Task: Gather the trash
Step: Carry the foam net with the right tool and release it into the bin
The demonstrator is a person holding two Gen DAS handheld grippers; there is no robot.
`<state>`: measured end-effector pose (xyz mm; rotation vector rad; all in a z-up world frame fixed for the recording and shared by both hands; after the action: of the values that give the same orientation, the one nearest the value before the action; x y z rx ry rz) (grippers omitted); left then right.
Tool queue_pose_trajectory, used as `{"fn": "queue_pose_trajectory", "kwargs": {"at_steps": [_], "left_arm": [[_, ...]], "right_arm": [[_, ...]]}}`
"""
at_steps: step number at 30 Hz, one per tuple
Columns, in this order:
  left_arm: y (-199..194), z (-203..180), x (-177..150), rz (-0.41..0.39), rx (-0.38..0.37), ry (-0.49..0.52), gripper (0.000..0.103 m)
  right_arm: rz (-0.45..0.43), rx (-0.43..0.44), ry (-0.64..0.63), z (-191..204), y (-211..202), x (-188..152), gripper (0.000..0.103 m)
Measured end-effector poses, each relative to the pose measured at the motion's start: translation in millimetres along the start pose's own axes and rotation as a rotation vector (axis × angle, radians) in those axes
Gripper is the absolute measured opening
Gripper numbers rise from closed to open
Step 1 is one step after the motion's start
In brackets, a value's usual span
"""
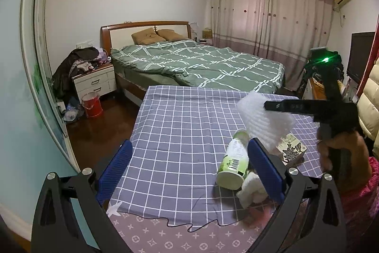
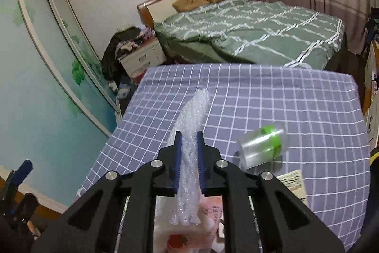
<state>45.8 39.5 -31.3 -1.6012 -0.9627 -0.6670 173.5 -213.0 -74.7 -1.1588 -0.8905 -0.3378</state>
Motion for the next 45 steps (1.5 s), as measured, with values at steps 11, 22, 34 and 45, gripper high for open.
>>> {"fn": "queue_pose_trajectory", "kwargs": {"at_steps": [11,22,34,45], "left_arm": [[8.0,-14.8,-8.7,0.019,-0.021,0.030,0.096],[15.1,-45.1,-14.4,0.029,-0.076,0.065,0.096],[25.4,-78.6,-20.4,0.060,-0.103,0.109,0.096],[43.6,-85.2,-18.8,0.084,-0.093,0.127,0.096]], "right_arm": [[-0.093,-0.135,0.061,-61.8,-76.2,-24.6,0.012],[-0.112,-0.372,0.256,-185.8,-151.0,-96.2,0.012],[-0.036,-0.557,0.389,-274.4,-167.1,-172.8,0.014],[-0.017,-0.604,0.466,-285.6,-163.0,-190.0,0.039]]}}
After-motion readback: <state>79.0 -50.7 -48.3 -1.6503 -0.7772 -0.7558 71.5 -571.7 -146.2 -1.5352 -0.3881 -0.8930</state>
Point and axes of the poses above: each gripper's, at about its wrist camera, not at the fingertips, and y roughly the way its jaws point, z to its left, x to its top, the point moved 3 cm from there along y, roughly the way its jaws point, and after that the axes turned 14 degrees about -y, right-handed, at the moved point
